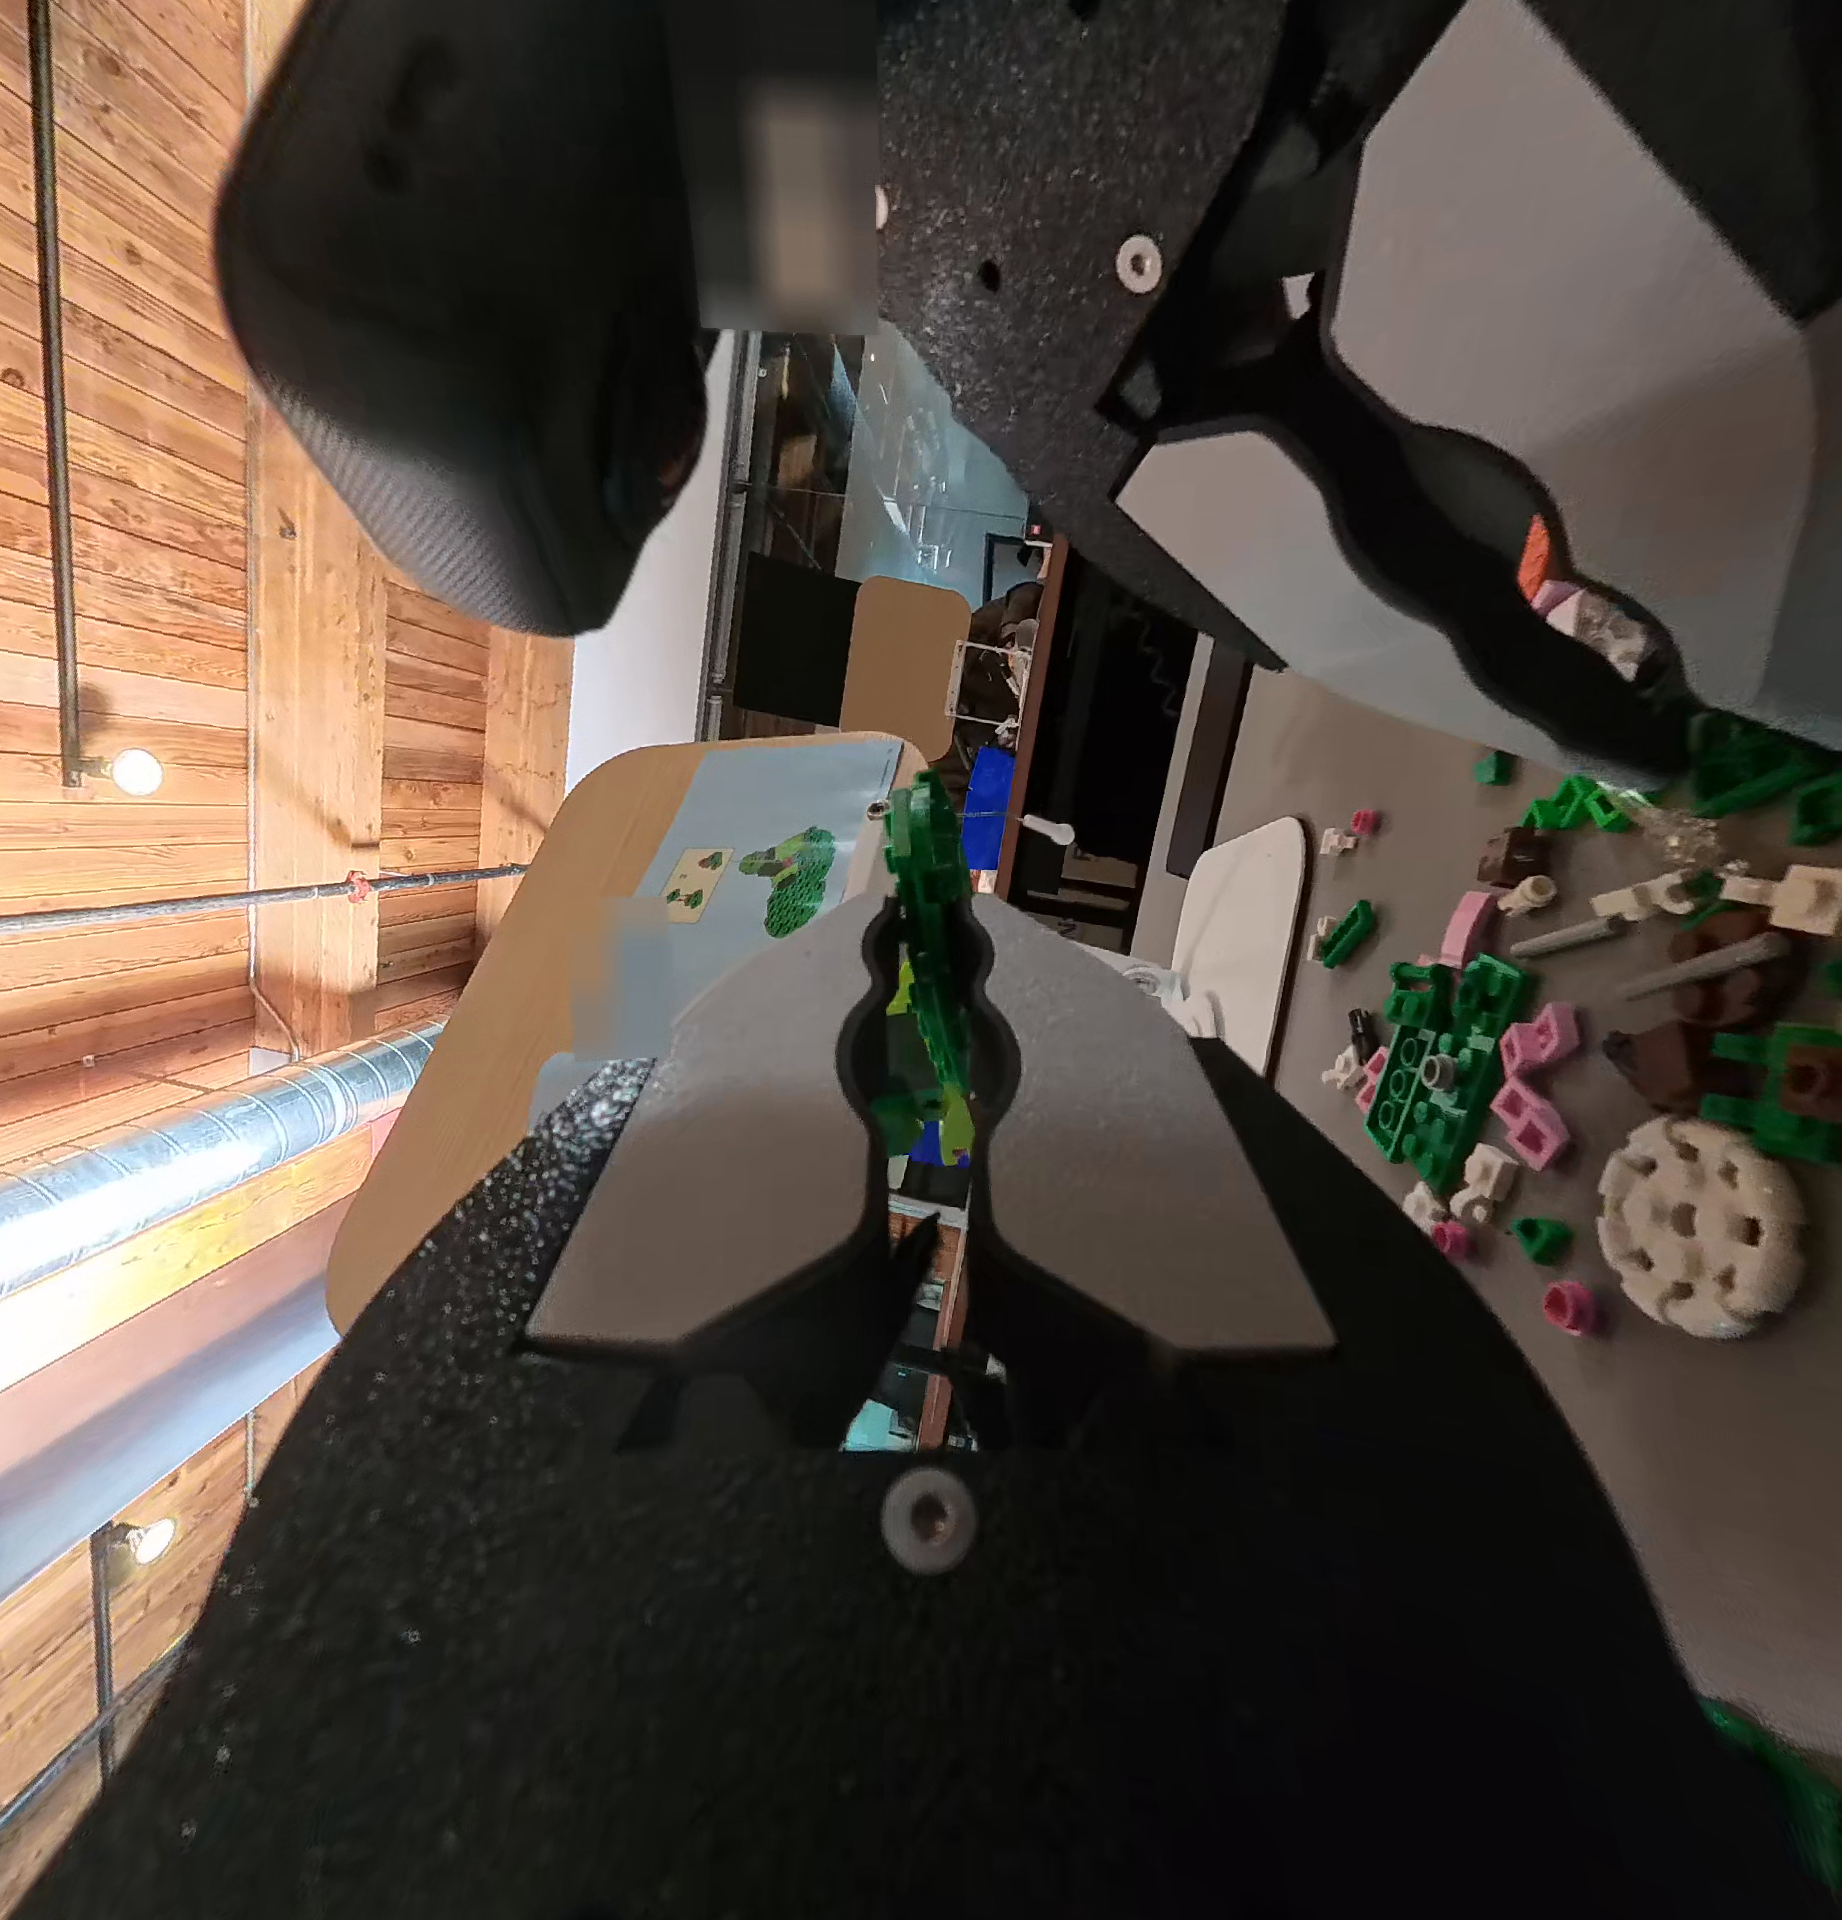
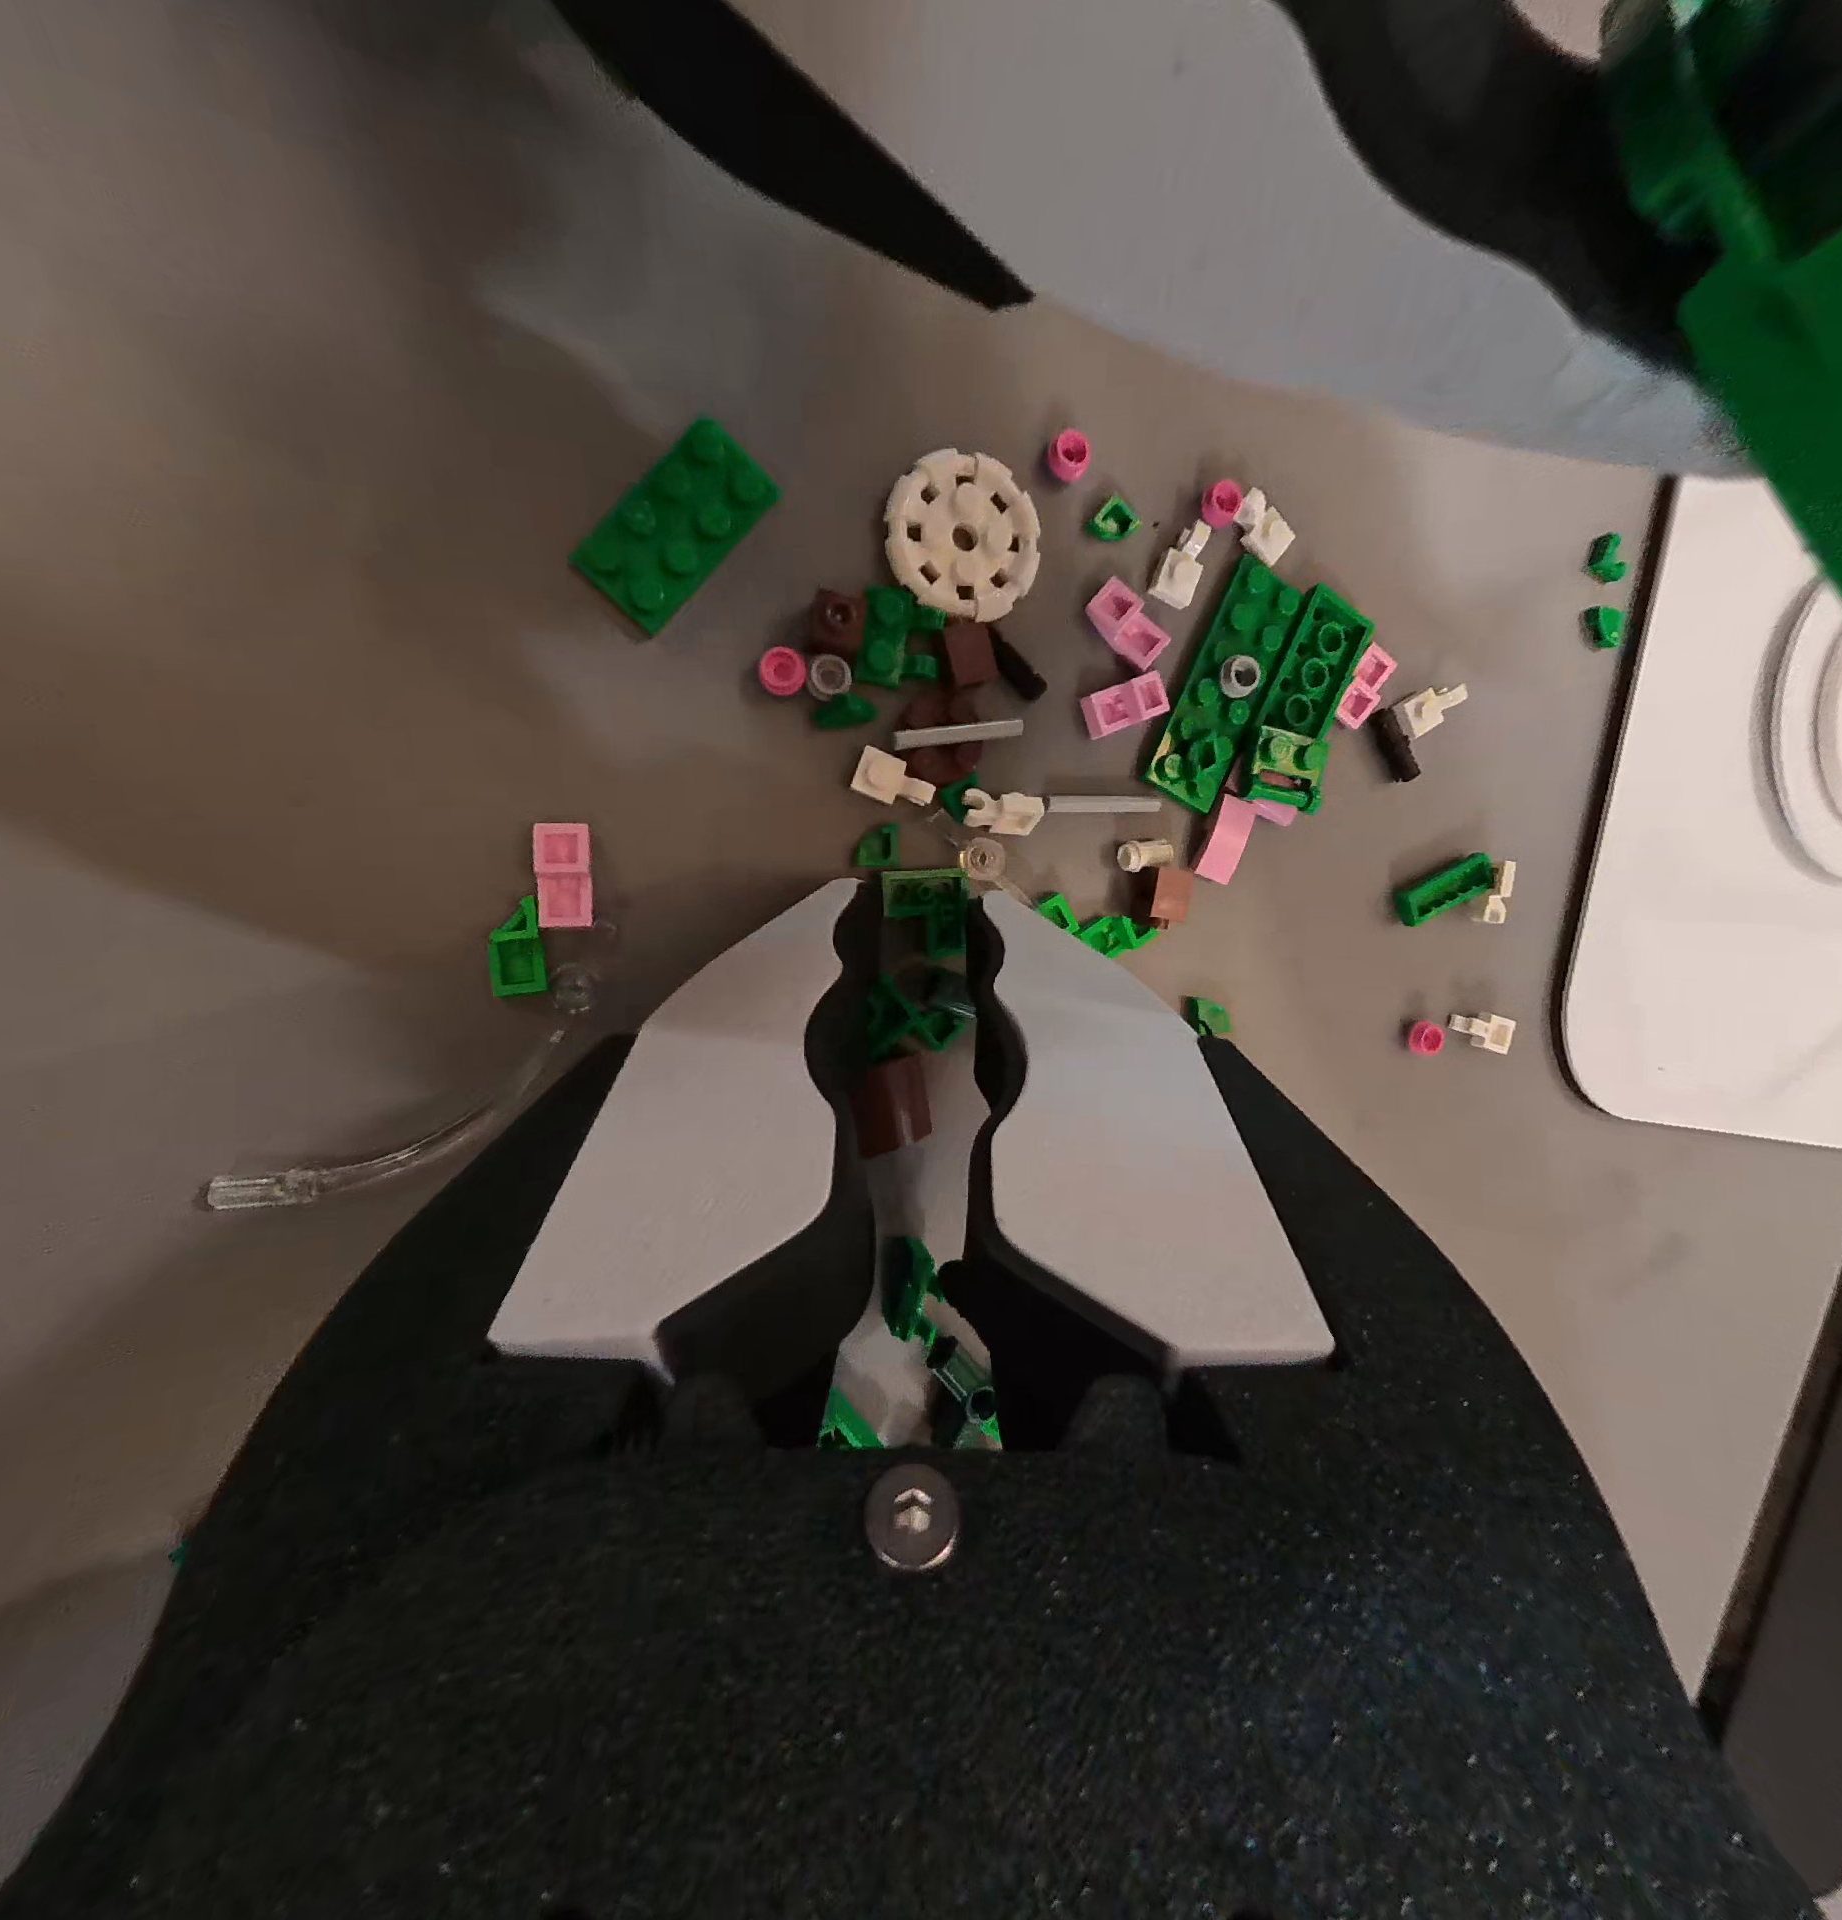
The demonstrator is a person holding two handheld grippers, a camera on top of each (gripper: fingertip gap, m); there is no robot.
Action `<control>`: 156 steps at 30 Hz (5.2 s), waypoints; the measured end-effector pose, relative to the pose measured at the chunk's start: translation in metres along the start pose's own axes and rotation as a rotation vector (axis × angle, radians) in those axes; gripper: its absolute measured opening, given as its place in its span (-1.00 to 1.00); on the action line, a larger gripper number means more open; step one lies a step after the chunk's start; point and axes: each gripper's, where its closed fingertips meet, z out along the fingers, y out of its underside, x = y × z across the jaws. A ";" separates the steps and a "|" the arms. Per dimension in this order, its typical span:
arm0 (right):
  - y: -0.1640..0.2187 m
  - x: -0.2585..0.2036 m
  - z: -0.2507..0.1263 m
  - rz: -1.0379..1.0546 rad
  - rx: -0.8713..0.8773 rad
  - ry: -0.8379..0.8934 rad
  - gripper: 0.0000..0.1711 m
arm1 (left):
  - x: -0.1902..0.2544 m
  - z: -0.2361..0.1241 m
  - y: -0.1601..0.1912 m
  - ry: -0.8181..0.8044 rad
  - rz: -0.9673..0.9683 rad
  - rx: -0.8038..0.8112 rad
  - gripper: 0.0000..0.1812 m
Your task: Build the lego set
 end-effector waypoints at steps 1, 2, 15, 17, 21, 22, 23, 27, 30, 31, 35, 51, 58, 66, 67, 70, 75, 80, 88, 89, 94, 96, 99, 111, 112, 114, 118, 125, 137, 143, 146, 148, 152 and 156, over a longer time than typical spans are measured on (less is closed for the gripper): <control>0.001 0.000 0.000 0.002 0.002 0.009 -0.83 | 0.001 0.000 -0.001 0.003 0.003 0.002 -0.90; 0.002 0.000 -0.001 0.009 0.006 0.014 -0.83 | 0.001 0.000 -0.002 0.005 0.005 0.004 -0.90; 0.012 -0.011 -0.038 0.243 0.221 -0.001 -0.82 | 0.006 0.000 -0.024 0.021 -0.007 0.070 -0.90; 0.008 -0.010 -0.029 0.203 0.193 0.019 -0.79 | 0.008 0.001 -0.024 0.028 -0.011 0.069 -0.90; 0.001 -0.008 -0.012 0.179 0.142 -0.006 -0.78 | 0.009 0.001 -0.020 0.033 -0.031 0.058 -0.90; -0.001 -0.008 -0.009 0.188 0.140 -0.019 -0.77 | 0.009 0.001 -0.020 0.034 -0.036 0.059 -0.90; -0.002 -0.006 -0.007 0.191 0.131 -0.023 -0.76 | 0.009 0.001 -0.020 0.034 -0.038 0.060 -0.90; 0.000 0.000 -0.001 0.110 0.048 0.026 -0.77 | 0.010 0.001 -0.022 0.040 -0.022 0.064 -0.90; 0.000 -0.002 0.000 0.100 0.009 0.010 -0.82 | 0.011 0.001 -0.025 0.043 -0.011 0.069 -0.90; 0.001 -0.002 -0.001 0.106 0.003 0.002 -0.83 | 0.011 0.001 -0.025 0.043 -0.010 0.070 -0.90; -0.002 -0.013 -0.018 0.188 0.107 -0.077 -0.83 | 0.010 -0.001 -0.029 0.039 -0.005 0.081 -0.90; 0.121 -0.148 -0.149 0.362 -0.177 -0.139 -0.83 | 0.034 -0.023 -0.125 0.142 0.007 0.377 -0.90; 0.115 -0.149 -0.181 0.351 -0.157 0.007 -0.56 | 0.042 -0.024 -0.130 0.177 0.001 0.391 -0.90; 0.172 -0.147 -0.167 0.573 -0.136 0.111 -0.67 | 0.046 -0.027 -0.138 0.205 -0.031 0.414 -0.90; 0.180 -0.147 -0.164 0.623 -0.137 0.117 -0.68 | 0.047 -0.028 -0.140 0.208 -0.030 0.420 -0.90; 0.188 -0.143 -0.157 0.740 -0.081 0.131 -0.73 | 0.050 -0.029 -0.144 0.223 -0.024 0.432 -0.90; 0.198 -0.142 -0.149 0.709 -0.128 0.176 -0.79 | 0.052 -0.031 -0.150 0.225 -0.024 0.450 -0.90; 0.195 -0.138 -0.147 0.700 -0.085 0.176 -0.91 | 0.047 -0.034 -0.170 0.228 -0.058 0.494 -0.90; 0.144 -0.126 -0.159 0.491 -0.031 0.262 -0.91 | 0.054 -0.034 -0.220 0.336 -0.185 0.543 -0.90; 0.137 -0.126 -0.158 0.469 -0.034 0.257 -0.91 | 0.053 -0.035 -0.224 0.340 -0.200 0.555 -0.90; 0.110 -0.125 -0.157 0.401 -0.017 0.247 -0.91 | 0.057 -0.041 -0.238 0.355 -0.178 0.589 -0.91; 0.103 -0.125 -0.159 0.394 0.001 0.242 -0.91 | 0.060 -0.042 -0.240 0.362 -0.166 0.590 -0.91; 0.098 -0.127 -0.159 0.398 0.026 0.225 -0.92 | 0.062 -0.043 -0.242 0.379 -0.152 0.589 -0.91; 0.157 -0.148 -0.172 0.473 -0.329 0.051 -0.92 | 0.064 -0.040 -0.234 0.367 -0.120 0.558 -0.91; 0.172 -0.155 -0.178 0.490 -0.441 0.001 -0.92 | 0.062 -0.038 -0.232 0.359 -0.126 0.551 -0.91; 0.196 -0.169 -0.191 0.531 -0.637 -0.105 -0.92 | 0.058 -0.037 -0.229 0.340 -0.132 0.545 -0.91; 0.219 -0.192 -0.200 0.545 -0.915 -0.318 -0.92 | 0.053 -0.036 -0.222 0.306 -0.105 0.528 -0.91; 0.210 -0.186 -0.175 0.513 -0.921 -0.416 -0.92 | 0.043 -0.030 -0.202 0.290 -0.128 0.470 -0.91; 0.186 -0.174 -0.177 0.660 -0.296 -0.182 -0.71 | 0.038 -0.036 -0.203 0.240 -0.127 0.505 -0.91; 0.193 -0.179 -0.176 0.705 -0.003 -0.033 -0.72 | 0.040 -0.040 -0.210 0.229 -0.133 0.545 -0.91; 0.192 -0.180 -0.172 0.793 0.037 0.026 -0.72 | 0.044 -0.040 -0.211 0.238 -0.125 0.547 -0.91; 0.190 -0.180 -0.171 0.811 0.027 0.096 -0.72 | 0.045 -0.040 -0.211 0.238 -0.120 0.545 -0.91; 0.180 -0.181 -0.173 0.769 0.046 0.205 -0.72 | 0.043 -0.040 -0.210 0.230 -0.131 0.543 -0.90; 0.181 -0.179 -0.177 0.776 0.057 0.232 -0.73 | 0.043 -0.039 -0.206 0.226 -0.138 0.539 -0.90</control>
